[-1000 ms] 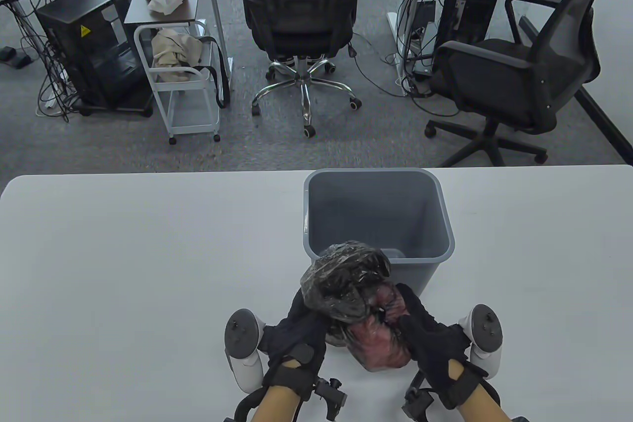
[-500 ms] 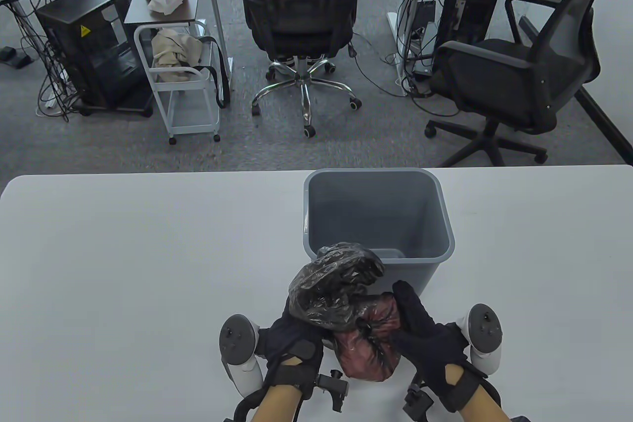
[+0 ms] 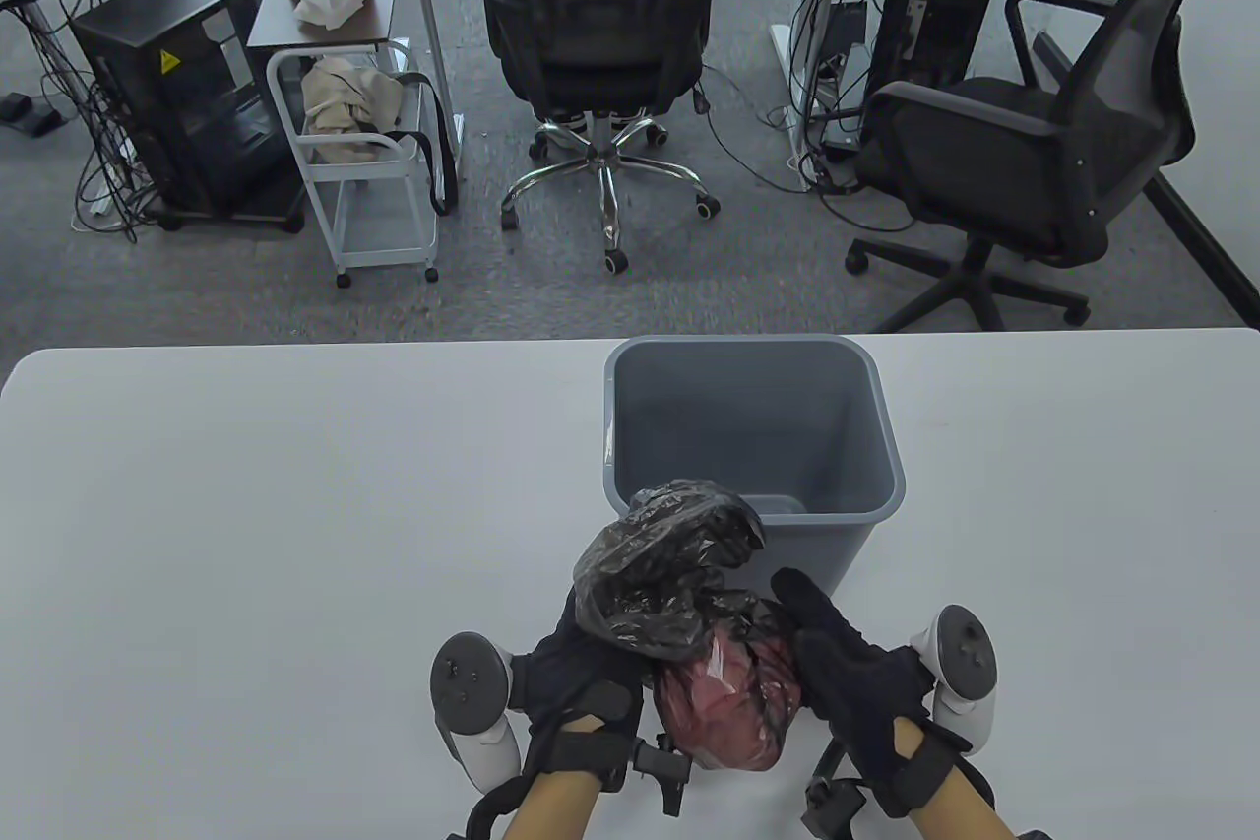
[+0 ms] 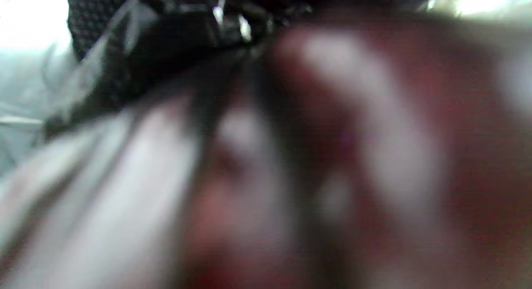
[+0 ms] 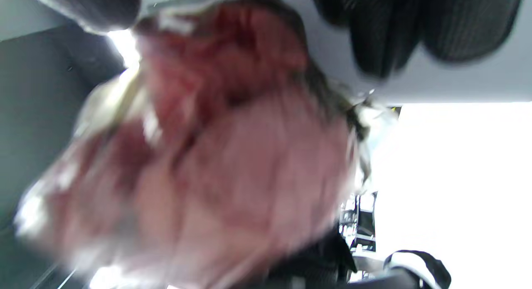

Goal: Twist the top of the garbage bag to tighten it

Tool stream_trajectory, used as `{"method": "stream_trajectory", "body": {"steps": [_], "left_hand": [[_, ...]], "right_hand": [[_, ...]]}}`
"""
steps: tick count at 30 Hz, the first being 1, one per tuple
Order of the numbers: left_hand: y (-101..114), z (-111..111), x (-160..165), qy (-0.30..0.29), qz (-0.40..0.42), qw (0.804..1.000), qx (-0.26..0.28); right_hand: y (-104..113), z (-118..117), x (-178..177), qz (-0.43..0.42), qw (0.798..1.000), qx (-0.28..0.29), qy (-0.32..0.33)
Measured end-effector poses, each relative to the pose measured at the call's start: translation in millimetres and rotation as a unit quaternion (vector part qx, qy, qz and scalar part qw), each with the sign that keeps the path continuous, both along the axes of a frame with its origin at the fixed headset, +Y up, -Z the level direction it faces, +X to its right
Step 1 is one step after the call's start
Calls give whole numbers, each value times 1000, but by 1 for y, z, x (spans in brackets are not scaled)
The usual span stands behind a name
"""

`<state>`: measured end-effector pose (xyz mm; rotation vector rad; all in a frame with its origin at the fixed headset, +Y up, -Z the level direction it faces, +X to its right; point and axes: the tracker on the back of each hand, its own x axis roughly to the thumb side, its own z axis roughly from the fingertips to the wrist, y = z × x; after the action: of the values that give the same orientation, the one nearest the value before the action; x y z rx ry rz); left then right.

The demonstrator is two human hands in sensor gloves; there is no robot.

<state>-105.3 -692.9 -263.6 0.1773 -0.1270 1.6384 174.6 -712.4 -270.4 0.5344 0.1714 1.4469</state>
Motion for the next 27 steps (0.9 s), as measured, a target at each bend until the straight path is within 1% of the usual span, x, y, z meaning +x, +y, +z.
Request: {"method": "stream_trajectory", "body": {"steps": [2,4,5,6,7,8,9,10,11,12,14,16,18,19,20,22,24,25,27], "left_hand": [[-1,0,-2,12,-3,1000,-2],[-1,1,-2,16,-7,1000,-4],[-2,1,-1,14,-6,1000,-5],[-3,0,1,1,-1,1000,-3],[-3,-2,5,-28,10,1000,3],[-3,-3,9,-57,18,998,7],[-2,-4,13,-99,28,995,13],[-2,-5,16,-128,36,991,17],[-2,-5,20,-151,41,988,19],[-1,-5,22,-153,38,987,20],[0,-5,21,-132,12,991,22],[2,-4,17,-90,-35,995,23],[2,-3,14,-64,-65,996,19],[2,-4,13,-57,-75,995,18],[1,-4,13,-48,-96,994,15],[-3,-6,14,-42,-155,987,21],[-9,-10,19,-63,-204,977,17],[-12,-10,21,-65,-222,973,17],[-23,-13,28,-63,-294,953,21]], "right_hand": [[5,1,-3,24,999,35,17],[9,1,-6,48,996,61,50],[10,1,-7,54,995,63,50],[9,1,-7,55,996,57,31],[7,1,-5,53,998,34,-5],[5,1,-3,45,999,18,-24],[1,0,0,26,999,-7,-45],[-1,-1,3,8,998,-26,-52],[-5,-2,6,-15,997,-54,-45],[-7,-3,7,-26,996,-74,-36],[-10,-4,9,-24,995,-98,-21],[-12,-5,10,27,994,-105,-8],[-9,-7,16,68,993,-101,2],[-6,-8,20,76,993,-94,-8],[-2,-10,28,87,992,-85,-38],[3,-12,43,112,987,-68,-95],[7,-13,55,137,981,-53,-127],[8,-14,59,145,979,-47,-133],[8,-15,64,146,978,-46,-144]]}}
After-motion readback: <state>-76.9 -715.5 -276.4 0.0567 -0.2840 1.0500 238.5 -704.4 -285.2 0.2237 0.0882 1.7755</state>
